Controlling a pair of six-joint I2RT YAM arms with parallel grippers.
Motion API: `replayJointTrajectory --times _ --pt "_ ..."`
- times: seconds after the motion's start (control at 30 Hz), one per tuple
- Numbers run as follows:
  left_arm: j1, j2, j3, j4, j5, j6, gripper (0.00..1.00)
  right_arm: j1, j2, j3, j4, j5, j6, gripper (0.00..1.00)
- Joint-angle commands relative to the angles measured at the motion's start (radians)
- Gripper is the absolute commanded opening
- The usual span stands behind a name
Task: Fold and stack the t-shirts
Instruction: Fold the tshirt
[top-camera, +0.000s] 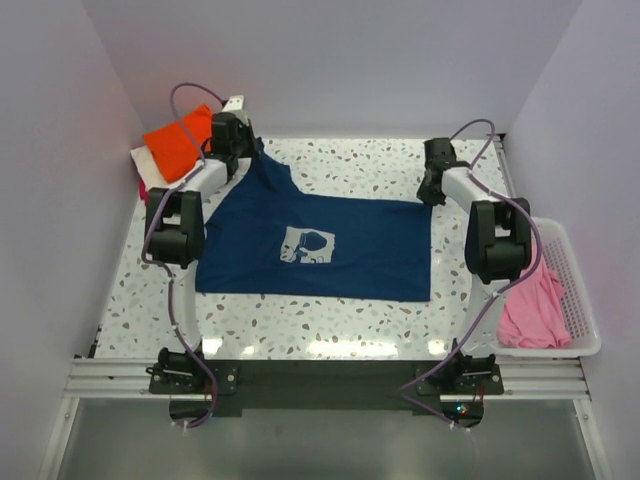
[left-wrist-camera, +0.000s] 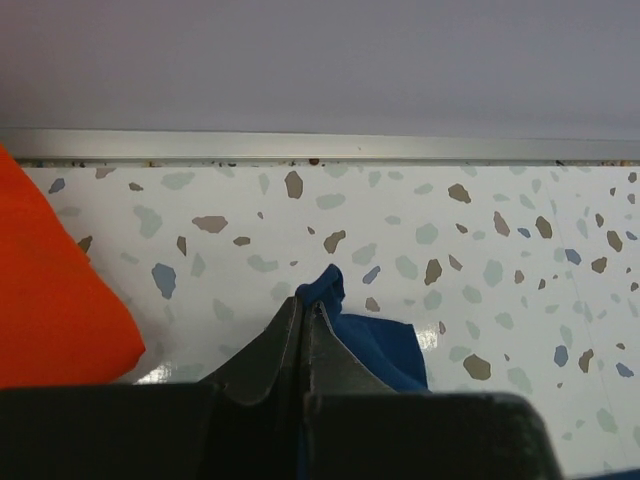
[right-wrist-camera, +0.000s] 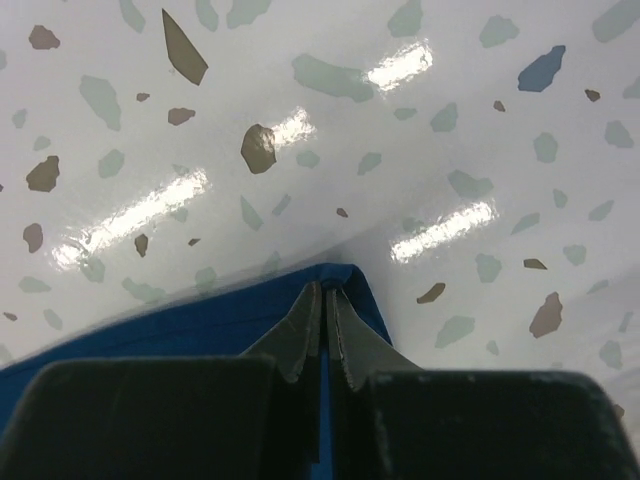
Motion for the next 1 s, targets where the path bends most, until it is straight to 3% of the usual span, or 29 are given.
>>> replayJointTrajectory --times 0.0,0.4,0.97 --pt "0.017 -0.141 -0.036 0.081 -0.038 -0.032 0.00 -0.002 -0.117 -0.029 0.008 0.008 0.014 0.00" --pt "0.025 -0.384 -0.304 0.072 -0.098 -0.120 0.00 -0.002 -0.272 -0.195 0.017 -0.029 0.044 0.00" --pt "0.031 -0.758 -0.679 -0.163 -0.229 -0.315 0.00 -0.002 -0.523 -0.476 0.031 -0.106 0.060 0.00"
